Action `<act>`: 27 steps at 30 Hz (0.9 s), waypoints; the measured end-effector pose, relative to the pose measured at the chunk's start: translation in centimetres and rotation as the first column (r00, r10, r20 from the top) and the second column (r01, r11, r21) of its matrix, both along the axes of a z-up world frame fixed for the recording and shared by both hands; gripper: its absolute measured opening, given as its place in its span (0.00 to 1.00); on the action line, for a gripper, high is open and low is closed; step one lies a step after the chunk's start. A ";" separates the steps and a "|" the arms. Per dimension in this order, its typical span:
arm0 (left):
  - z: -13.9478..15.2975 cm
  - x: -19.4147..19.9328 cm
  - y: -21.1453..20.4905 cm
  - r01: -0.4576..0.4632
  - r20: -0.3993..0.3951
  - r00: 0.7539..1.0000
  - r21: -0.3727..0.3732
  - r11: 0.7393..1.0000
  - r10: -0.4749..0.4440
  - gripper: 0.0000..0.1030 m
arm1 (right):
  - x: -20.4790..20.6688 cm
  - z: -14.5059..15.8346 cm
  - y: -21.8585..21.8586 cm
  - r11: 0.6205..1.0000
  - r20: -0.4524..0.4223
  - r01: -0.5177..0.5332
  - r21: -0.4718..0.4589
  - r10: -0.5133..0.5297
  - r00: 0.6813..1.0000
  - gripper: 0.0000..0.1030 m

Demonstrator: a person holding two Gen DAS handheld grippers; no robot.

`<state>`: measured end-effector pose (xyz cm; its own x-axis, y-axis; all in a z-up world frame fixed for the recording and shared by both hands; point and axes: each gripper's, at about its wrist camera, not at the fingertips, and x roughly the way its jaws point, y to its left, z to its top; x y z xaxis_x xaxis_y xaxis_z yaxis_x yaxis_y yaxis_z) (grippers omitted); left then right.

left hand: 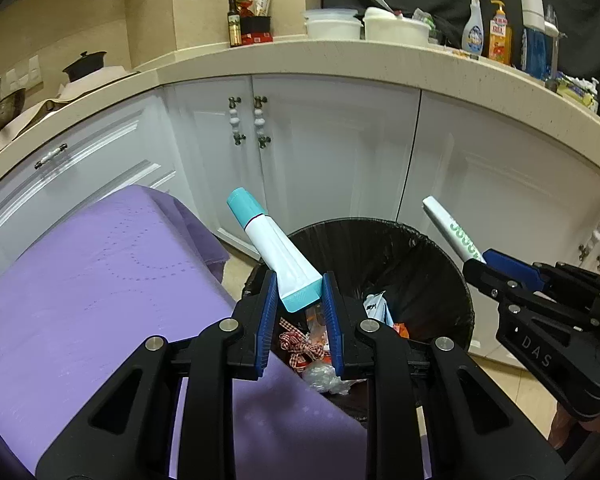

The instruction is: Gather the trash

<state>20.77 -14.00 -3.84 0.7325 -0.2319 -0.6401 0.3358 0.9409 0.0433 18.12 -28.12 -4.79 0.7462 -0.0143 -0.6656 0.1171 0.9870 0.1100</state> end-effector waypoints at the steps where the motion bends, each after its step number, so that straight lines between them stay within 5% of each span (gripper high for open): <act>1: -0.2 0.3 -0.2 0.005 -0.004 1.000 0.003 1.000 -0.005 0.22 | 0.2 -0.2 -0.2 1.000 -0.001 0.005 0.004 -0.005 1.000 0.20; 6: -1.2 1.5 -0.7 0.000 -0.030 1.000 0.015 1.000 0.000 0.27 | 1.0 -1.0 -0.6 1.000 -0.015 0.011 0.008 -0.010 1.000 0.31; 8: -1.5 1.8 -0.7 -0.009 -0.042 0.999 0.010 1.000 0.009 0.39 | 1.1 -1.2 -0.7 1.000 -0.018 0.011 0.011 -0.011 1.000 0.31; 27: 0.1 -0.5 0.9 -0.033 -0.004 0.999 -0.009 0.999 0.033 0.52 | -0.7 0.0 -0.5 1.000 0.000 0.020 -0.004 -0.020 1.000 0.35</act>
